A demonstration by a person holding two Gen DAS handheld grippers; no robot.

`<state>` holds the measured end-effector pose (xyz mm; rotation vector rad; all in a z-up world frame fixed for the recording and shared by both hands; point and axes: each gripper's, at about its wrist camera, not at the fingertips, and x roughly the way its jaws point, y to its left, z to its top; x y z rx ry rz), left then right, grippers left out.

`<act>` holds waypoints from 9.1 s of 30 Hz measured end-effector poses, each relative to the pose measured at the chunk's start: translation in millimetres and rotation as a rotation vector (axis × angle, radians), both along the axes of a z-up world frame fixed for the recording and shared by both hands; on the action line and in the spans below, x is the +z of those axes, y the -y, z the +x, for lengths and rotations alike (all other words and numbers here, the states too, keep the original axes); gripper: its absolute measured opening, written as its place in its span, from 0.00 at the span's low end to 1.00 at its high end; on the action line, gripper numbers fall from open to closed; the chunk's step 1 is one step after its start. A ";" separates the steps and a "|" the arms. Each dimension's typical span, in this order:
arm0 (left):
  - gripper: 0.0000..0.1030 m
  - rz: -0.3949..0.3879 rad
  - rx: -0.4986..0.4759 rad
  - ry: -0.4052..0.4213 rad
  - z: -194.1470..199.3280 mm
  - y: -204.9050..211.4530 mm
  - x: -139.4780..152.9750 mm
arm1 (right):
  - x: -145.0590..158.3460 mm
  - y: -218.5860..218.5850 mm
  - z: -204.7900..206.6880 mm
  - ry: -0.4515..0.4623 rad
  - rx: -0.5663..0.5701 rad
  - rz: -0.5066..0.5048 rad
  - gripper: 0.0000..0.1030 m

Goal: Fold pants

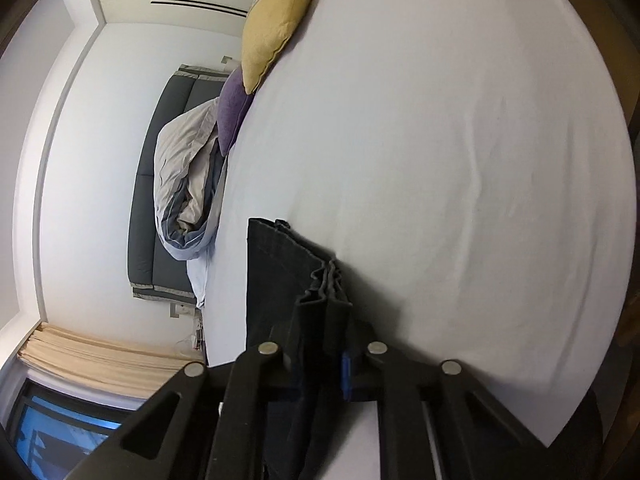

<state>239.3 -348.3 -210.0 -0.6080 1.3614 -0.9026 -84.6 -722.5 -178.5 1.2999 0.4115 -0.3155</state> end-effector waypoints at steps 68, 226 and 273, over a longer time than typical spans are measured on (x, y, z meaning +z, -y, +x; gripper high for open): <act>0.08 0.126 -0.008 0.108 32.6 -93.8 67.2 | 68.7 -475.0 37.3 -0.220 0.969 -1.537 0.11; 0.37 0.302 0.258 0.442 -140.8 -223.3 100.7 | 75.4 -317.0 215.1 -0.128 0.800 -0.335 0.83; 0.15 -0.277 1.091 -0.085 -175.9 -464.4 -28.5 | 40.7 -379.7 174.4 0.100 1.046 -0.001 0.79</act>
